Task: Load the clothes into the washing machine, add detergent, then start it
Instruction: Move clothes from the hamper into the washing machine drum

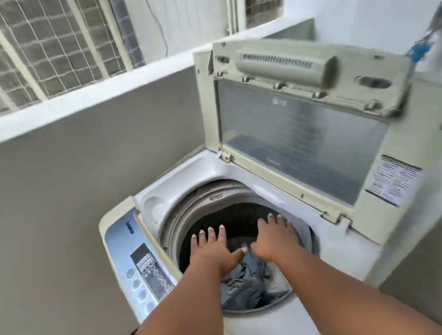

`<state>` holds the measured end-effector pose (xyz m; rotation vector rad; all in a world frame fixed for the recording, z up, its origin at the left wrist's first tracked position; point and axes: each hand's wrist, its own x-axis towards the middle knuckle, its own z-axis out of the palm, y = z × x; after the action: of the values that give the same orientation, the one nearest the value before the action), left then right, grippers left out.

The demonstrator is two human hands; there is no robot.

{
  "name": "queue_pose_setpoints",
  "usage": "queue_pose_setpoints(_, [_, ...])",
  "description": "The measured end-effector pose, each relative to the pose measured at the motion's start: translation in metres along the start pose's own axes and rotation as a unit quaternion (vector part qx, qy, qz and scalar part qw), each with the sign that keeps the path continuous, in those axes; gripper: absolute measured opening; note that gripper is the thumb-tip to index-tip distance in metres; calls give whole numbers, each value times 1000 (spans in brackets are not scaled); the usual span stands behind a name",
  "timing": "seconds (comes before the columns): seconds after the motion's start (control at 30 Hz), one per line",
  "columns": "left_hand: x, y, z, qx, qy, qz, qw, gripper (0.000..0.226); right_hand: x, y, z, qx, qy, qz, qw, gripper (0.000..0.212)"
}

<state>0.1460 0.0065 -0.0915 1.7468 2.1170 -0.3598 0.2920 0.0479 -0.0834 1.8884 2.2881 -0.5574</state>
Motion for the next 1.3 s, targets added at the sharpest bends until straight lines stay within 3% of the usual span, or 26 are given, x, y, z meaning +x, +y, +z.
queue_pose_setpoints(0.3, [-117, 6, -27, 20, 80, 77, 994, 90, -131, 12, -47, -29, 73, 40, 996, 72])
queue_pose_setpoints(0.63, [-171, 117, -20, 6, 104, 174, 979, 87, -228, 128, -73, 13, 113, 116, 987, 71])
queue_pose_setpoints(0.77, [-183, 188, 9, -6, 117, 216, 969, 85, -264, 203, -63, 8, 84, 146, 986, 74])
queue_pose_setpoints(0.97, [-193, 288, 72, 11, 32, 270, 962, 87, -304, 309, -21, 16, 22, 214, 976, 72])
queue_pose_setpoints(1.3, [-137, 333, 163, 133, -72, 295, 943, 92, -294, 390, 80, 78, -127, 270, 951, 71])
